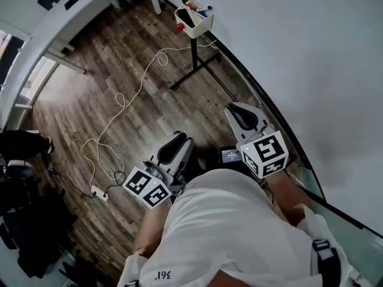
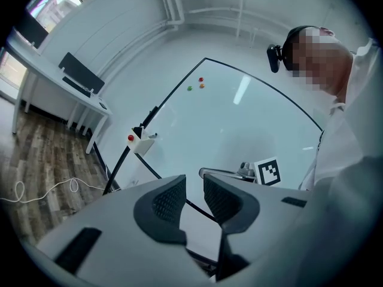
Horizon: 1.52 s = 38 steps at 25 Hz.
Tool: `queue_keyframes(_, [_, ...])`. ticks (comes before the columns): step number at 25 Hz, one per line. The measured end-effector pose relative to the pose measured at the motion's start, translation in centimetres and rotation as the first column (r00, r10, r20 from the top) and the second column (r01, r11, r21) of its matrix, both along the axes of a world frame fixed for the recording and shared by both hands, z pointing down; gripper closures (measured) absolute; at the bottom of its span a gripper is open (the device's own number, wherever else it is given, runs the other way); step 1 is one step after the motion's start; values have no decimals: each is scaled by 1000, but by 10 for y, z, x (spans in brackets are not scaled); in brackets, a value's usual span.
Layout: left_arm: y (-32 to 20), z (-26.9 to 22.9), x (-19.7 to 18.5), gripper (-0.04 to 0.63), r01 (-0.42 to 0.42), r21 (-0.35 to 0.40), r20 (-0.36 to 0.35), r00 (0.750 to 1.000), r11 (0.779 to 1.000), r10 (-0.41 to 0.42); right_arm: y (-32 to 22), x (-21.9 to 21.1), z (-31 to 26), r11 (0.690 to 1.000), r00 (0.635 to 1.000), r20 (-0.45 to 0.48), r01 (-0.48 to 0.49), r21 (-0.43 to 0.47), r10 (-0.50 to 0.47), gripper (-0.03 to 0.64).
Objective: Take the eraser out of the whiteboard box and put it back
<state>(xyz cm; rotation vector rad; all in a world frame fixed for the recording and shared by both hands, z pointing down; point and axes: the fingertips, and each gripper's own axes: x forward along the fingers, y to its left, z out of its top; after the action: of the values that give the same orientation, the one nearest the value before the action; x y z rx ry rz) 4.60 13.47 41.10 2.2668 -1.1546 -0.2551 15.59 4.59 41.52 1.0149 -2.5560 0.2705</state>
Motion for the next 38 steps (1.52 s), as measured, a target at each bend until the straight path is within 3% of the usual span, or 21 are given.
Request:
queue_keyframes(6, [25,-4,-10,497,60,20,0,998,998,-60,18,-6,-1,1000,999,19,29,12,-29,565])
queue_keyframes(13, [32,-5,-22,497,18,10,-4,1000,1000,-18,27,-17,-15,999,999,49,-11,30,9,565])
queue_keyframes(26, [30,-15,-93,497,-18,4,29,999,1000,18,34,-73,-15,998,996,57,-68,-5,68,571])
queue_keyframes(38, [23,-28,-79,497,-66,20,13,998,998,66,31,-61,-30,994,994,28,-108,19,108,592])
